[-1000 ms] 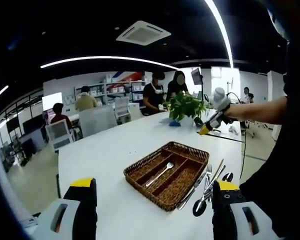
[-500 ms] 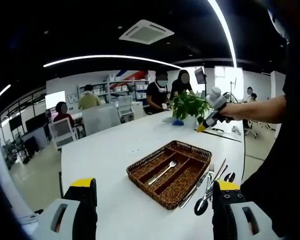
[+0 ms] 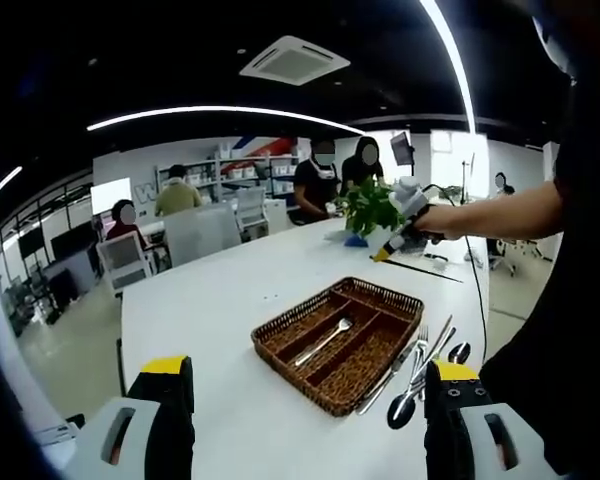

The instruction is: Arrange the knives, forks, and spoons in their matching storage slots by inserting each utensil handle-first until every utensil is classified and aligned in the correct compartment

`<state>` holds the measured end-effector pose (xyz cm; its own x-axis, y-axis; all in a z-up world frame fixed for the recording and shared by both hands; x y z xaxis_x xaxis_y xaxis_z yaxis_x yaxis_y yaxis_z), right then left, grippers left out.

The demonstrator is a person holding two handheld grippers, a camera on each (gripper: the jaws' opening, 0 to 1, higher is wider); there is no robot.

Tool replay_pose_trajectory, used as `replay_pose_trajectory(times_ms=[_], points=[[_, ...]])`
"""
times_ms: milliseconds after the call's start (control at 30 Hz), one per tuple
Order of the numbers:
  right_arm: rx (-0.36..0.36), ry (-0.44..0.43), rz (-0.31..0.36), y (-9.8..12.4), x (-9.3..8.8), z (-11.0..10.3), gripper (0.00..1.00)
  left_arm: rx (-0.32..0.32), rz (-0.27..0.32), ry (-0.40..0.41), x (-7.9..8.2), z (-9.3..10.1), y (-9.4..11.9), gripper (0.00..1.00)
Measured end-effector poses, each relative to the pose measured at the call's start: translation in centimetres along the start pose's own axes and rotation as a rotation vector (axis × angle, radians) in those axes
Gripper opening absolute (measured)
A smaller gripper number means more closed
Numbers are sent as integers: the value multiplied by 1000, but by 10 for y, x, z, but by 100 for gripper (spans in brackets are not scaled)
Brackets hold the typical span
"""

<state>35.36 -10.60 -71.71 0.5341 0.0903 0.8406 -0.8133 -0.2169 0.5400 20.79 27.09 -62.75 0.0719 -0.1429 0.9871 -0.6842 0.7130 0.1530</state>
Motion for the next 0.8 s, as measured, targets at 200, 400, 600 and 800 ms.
replay_pose_trajectory(times_ms=[200, 400, 600, 800], points=[[-3, -6, 11, -15, 8, 2, 2, 12, -10, -3, -5, -2, 2, 100], [-9, -15, 34, -35, 23, 6, 2, 20, -8, 7, -6, 0, 2, 100], [-18, -14, 52, -48, 40, 14, 2, 34, -18, 10, -10, 0, 5, 100], [-23, -18, 76, -57, 57, 20, 2, 45, -18, 11, -10, 3, 6, 100]])
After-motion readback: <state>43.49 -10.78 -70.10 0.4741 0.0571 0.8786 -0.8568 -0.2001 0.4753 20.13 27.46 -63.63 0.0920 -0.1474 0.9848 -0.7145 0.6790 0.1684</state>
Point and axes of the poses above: the point that each gripper's makers call its tool centre point, and the gripper's own axes: y roughly backward along the fingers, z roughly to its right, x roughly out of its top, the point moved 1 cm from there along y, roughly backward along the fingers, and after that the axes turned 15 degrees about z, right-handed, at the moved point
